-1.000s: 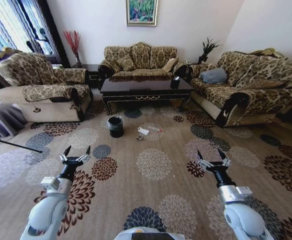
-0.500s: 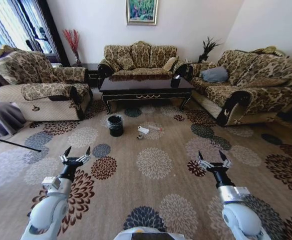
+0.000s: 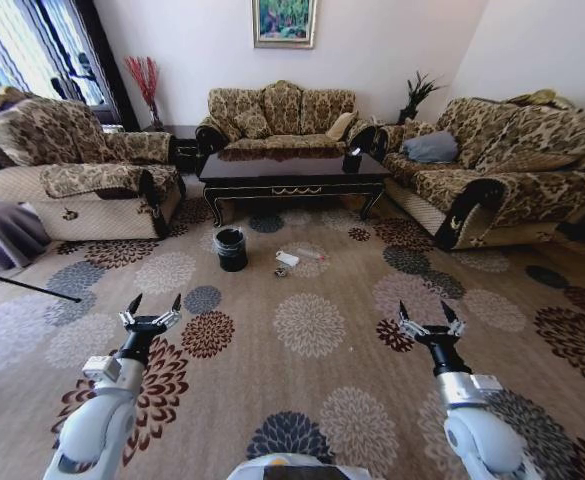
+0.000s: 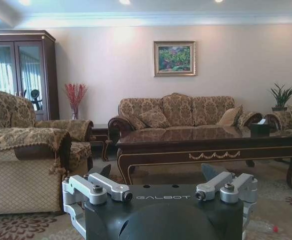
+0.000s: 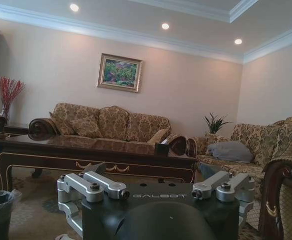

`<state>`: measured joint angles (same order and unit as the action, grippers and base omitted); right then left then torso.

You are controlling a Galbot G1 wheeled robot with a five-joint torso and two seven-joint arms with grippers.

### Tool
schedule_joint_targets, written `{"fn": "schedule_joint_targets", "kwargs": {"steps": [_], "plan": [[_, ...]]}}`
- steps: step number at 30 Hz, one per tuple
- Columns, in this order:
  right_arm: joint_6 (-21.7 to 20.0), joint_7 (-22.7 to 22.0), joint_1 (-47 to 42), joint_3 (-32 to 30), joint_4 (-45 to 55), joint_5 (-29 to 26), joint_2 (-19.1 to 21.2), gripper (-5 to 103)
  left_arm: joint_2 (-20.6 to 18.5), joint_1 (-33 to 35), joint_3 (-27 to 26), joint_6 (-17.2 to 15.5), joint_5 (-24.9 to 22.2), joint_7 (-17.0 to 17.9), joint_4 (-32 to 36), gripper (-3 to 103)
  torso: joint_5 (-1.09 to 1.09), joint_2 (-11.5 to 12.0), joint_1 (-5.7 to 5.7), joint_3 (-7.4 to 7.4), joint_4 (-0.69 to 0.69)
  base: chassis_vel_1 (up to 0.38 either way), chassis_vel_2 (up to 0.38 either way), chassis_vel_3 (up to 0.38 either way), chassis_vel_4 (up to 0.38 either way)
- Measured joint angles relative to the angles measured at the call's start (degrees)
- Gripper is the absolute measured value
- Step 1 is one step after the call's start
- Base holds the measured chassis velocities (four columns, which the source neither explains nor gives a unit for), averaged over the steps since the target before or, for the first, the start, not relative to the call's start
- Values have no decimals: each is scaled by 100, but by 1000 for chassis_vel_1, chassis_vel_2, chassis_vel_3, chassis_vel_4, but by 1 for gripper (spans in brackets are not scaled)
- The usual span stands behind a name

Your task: Move to the front of the table and pick up the trash from the floor, then place it into the trash bin.

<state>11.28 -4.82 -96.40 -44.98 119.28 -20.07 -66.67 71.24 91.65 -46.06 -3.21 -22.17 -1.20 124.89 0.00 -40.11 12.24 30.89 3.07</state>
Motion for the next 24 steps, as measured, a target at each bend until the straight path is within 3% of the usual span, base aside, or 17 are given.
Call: {"fn": "schedule_joint_targets", "kwargs": {"steps": [24], "plan": [[89, -23, -13, 13, -117, 94, -84, 100, 130, 67, 36, 90, 129, -17, -55, 100, 0, 477, -197, -279, 0, 0, 0, 0, 0]]}}
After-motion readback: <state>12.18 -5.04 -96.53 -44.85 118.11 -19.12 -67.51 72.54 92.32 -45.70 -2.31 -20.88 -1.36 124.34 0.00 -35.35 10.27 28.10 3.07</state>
